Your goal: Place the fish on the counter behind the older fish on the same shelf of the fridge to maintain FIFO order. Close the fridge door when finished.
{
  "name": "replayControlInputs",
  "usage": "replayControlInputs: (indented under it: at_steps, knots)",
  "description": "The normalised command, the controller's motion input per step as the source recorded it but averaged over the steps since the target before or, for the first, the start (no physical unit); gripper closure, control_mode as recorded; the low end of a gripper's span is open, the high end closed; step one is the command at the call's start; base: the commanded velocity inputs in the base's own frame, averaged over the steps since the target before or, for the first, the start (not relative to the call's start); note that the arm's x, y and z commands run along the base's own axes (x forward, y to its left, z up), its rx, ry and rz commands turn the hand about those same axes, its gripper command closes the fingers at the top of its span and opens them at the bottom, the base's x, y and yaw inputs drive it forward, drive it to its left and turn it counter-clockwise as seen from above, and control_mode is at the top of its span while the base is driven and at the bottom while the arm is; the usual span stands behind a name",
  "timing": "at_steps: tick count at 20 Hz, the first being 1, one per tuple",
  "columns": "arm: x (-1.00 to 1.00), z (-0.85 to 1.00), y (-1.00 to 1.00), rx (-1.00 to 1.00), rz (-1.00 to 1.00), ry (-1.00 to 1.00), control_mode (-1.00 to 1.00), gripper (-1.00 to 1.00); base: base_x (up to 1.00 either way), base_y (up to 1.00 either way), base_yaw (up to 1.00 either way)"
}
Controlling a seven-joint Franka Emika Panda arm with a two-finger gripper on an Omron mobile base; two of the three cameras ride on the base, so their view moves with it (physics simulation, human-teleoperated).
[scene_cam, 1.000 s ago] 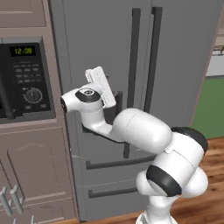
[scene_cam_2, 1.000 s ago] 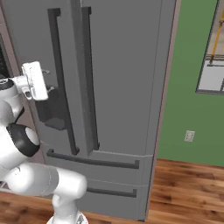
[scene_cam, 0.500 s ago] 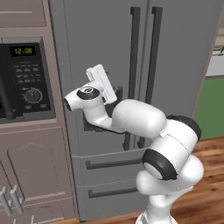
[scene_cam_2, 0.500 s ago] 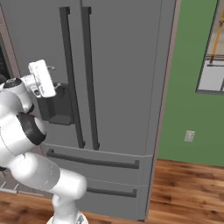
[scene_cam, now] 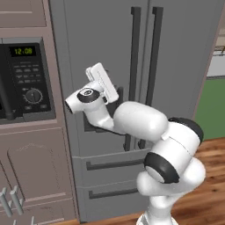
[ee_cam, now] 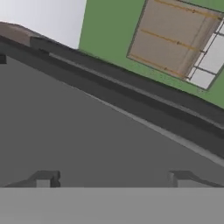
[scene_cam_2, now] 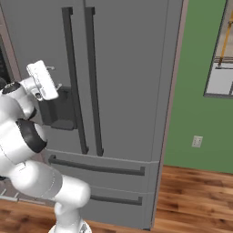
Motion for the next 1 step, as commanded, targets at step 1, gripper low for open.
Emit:
replayControlInputs:
  at_steps: [1]
  knots:
    - [-0.34,0.32,-0.03,-0.04,0.00,0.00,-1.00,-1.00,0.00,0.00,0.00]
